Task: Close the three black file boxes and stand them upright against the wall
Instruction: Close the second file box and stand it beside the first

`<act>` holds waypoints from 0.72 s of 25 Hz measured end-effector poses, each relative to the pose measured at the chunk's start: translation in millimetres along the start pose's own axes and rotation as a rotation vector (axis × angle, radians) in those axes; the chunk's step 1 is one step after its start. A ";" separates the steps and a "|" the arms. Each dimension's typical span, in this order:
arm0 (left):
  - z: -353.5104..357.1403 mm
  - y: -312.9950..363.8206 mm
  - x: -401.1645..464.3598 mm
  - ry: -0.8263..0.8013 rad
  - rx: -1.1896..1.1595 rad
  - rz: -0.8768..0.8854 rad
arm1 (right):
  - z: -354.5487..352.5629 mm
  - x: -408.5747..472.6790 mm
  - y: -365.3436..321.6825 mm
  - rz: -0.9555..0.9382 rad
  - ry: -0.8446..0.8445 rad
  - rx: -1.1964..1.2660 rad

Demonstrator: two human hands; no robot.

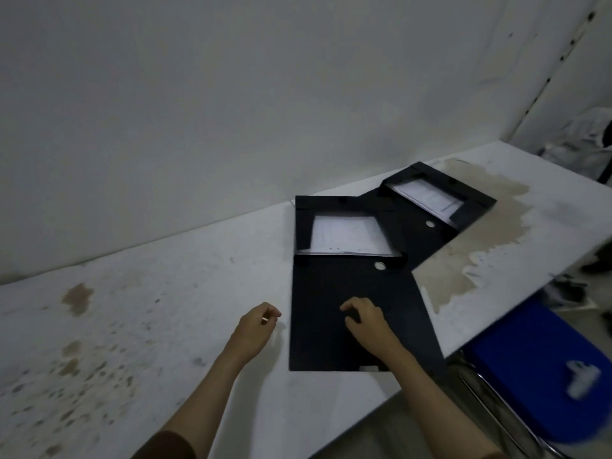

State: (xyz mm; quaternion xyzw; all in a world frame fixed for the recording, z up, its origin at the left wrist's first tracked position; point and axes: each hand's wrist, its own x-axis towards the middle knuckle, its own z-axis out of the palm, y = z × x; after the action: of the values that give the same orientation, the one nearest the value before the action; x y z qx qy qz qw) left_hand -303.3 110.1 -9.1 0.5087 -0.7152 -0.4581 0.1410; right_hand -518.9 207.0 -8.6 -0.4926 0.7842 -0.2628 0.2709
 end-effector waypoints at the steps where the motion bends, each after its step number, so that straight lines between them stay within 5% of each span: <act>1: 12.3 4.0 8.2 -0.032 0.009 -0.013 | -7.6 5.8 12.4 0.028 0.008 -0.028; 6: 54.7 7.4 34.9 -0.111 0.130 -0.101 | -39.3 21.1 63.3 0.199 0.099 -0.165; 11: 81.1 16.1 34.8 -0.009 0.150 -0.154 | -62.4 34.4 97.6 0.364 0.078 -0.115; 18: 97.0 24.9 37.0 0.068 0.233 -0.270 | -77.2 50.0 111.5 0.274 0.026 0.083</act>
State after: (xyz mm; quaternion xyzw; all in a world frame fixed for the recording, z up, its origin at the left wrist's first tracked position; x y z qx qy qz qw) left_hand -399.4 129.7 -51.4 0.6282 -0.6835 -0.3694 0.0424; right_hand -660.4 214.5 -37.4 -0.3658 0.8361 -0.2617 0.3140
